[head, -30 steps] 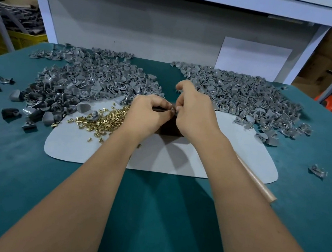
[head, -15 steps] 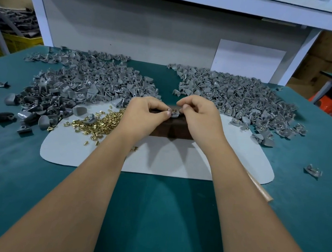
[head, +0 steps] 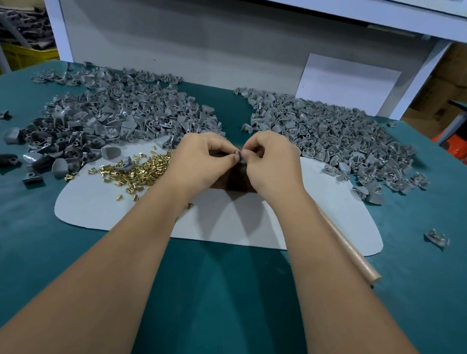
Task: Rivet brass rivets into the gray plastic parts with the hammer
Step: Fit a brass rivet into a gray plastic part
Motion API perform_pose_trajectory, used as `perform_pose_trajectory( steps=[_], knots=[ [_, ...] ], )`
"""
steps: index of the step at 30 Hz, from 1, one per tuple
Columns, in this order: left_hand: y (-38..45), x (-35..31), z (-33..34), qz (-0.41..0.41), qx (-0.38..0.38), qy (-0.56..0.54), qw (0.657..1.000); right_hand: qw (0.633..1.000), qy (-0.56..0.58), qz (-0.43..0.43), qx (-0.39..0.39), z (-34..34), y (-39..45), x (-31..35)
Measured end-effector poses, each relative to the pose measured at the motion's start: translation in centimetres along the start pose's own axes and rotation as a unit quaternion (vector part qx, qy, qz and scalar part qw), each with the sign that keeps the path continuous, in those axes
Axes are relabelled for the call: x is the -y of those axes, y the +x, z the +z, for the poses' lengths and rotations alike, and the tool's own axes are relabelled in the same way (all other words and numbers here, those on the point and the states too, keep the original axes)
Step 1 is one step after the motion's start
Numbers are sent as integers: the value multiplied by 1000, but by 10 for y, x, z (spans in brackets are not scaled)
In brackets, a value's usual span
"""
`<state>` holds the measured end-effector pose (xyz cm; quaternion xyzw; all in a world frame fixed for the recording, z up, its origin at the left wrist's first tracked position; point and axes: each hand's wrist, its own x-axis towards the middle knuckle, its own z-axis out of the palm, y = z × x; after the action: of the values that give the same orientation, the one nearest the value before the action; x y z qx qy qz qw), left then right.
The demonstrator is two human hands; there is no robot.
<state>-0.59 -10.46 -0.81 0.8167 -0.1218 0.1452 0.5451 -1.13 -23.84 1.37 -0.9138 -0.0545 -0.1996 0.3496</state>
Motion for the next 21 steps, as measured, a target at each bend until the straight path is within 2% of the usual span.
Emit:
perform_pose_trajectory(
  steps=[3,10,15,18,21],
  knots=[
    [-1,1,1,0,-6,-7,1000,999,-44,-15,3,1,1,4],
    [-1,0,-1,-13,1,-17,1000,998,36,28,-35,6,-6,-1],
    [-3,-2,-2,-21,0,-11,1000,999,11,15,-35,7,-7,-4],
    [-3,-2,-1,-26,-4,-8,1000,997,72,12,-34,3,-9,-10],
    [-3,-2,-1,-32,-5,-2,999,970,223,87,-48,-2,-12,-11]
  ],
)
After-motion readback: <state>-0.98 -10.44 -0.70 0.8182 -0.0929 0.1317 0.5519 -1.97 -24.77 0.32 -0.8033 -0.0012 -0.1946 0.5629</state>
